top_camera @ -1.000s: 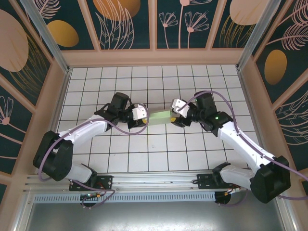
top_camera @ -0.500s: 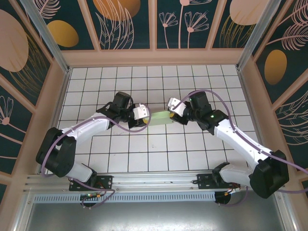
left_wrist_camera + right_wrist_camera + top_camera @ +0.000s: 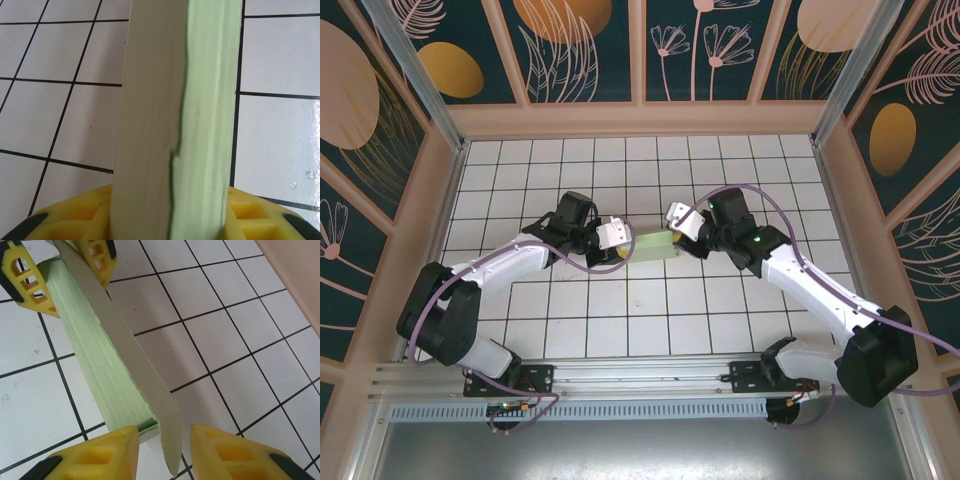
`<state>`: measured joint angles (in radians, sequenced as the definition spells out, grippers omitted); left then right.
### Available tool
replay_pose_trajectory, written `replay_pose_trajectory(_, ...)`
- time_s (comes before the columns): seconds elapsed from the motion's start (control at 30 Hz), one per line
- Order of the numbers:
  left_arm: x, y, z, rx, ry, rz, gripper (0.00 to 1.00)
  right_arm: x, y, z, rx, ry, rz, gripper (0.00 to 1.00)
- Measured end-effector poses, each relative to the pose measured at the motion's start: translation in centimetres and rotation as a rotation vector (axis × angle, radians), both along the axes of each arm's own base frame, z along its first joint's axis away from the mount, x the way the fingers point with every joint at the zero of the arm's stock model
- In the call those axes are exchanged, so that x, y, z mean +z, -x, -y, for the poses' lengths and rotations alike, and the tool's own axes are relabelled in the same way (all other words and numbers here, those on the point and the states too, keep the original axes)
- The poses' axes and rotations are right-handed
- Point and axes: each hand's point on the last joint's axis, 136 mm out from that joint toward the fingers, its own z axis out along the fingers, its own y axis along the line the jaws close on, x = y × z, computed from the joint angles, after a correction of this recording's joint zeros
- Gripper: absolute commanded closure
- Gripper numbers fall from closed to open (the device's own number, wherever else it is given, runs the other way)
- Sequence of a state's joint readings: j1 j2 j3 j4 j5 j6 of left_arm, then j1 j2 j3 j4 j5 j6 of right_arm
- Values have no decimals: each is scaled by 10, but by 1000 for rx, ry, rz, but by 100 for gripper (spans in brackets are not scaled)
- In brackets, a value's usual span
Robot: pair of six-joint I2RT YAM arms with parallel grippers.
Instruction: Fold the paper box
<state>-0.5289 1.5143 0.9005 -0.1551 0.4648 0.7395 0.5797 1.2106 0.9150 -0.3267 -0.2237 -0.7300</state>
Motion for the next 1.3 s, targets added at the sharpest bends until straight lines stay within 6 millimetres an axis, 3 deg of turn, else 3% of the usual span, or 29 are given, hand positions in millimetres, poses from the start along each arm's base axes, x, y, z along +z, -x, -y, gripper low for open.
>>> replay_pose_trajectory(0.23,1,-1,0,2,-2,0,63,-4,1,4,-8,21,-11,94)
replay_pose_trajectory(0.43,0,0,-1,2,-6,-6,63,-2,-1,2,-13,19,-17,99)
replay_pose_trajectory(0.73,-2,-2,0,16,-3,-25,63,-2,-3,1,-91,-37,-88,100)
replay_pose_trajectory(1.3,-3,-19,-4,146,-3,-44,67,-4,-35,-9,-474,-224,-320,100)
